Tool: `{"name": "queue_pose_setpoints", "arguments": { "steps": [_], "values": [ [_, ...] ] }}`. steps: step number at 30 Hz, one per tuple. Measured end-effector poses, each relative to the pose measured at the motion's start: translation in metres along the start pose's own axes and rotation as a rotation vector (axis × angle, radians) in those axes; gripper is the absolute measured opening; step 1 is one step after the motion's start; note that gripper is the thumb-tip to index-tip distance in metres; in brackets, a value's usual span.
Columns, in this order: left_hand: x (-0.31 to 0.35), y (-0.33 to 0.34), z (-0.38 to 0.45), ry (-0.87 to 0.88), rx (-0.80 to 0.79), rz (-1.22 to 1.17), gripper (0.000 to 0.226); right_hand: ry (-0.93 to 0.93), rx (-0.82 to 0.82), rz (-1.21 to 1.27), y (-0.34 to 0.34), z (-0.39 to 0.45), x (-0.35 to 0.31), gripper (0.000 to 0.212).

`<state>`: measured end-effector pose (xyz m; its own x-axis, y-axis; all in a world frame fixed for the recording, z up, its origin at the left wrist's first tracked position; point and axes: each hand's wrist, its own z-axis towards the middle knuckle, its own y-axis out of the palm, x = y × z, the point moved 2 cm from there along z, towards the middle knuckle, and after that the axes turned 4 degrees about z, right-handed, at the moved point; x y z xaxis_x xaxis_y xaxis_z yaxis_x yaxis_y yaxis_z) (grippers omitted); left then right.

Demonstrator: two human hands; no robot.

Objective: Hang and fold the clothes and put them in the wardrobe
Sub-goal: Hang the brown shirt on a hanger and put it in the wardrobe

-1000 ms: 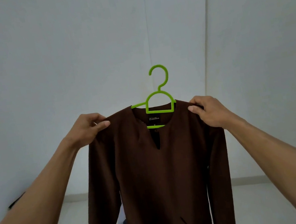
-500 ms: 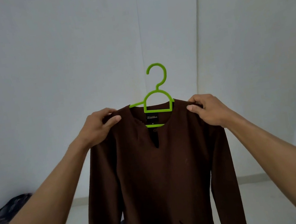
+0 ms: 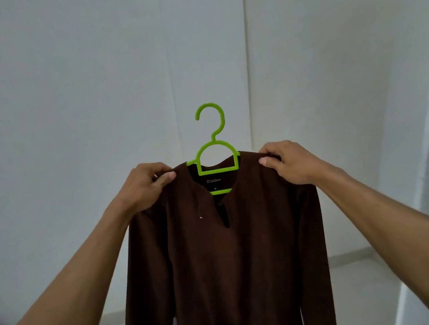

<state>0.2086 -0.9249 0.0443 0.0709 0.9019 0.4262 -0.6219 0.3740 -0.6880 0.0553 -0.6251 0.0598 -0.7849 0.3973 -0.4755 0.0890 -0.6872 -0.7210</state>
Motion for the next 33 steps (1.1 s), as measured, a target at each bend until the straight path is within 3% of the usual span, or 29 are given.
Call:
{"name": "queue_pose_setpoints", "arguments": {
  "steps": [10,20,29,33],
  "values": [
    [0.003,0.011,0.001,0.015,0.048,-0.095,0.011,0.046,-0.005,-0.128,-0.017,-0.017,-0.013,0.023],
    [0.005,0.015,0.009,0.156,-0.202,-0.131,0.019,0.146,0.263,-0.219,-0.015,-0.066,-0.038,0.019],
    [0.11,0.071,0.011,0.428,-0.193,-0.25,0.019,0.43,0.346,-0.318,-0.089,-0.166,-0.046,0.018],
    [0.176,0.103,0.006,0.472,-0.164,-0.337,0.017,0.55,0.357,-0.371,-0.136,-0.216,-0.051,0.021]
  ]
}}
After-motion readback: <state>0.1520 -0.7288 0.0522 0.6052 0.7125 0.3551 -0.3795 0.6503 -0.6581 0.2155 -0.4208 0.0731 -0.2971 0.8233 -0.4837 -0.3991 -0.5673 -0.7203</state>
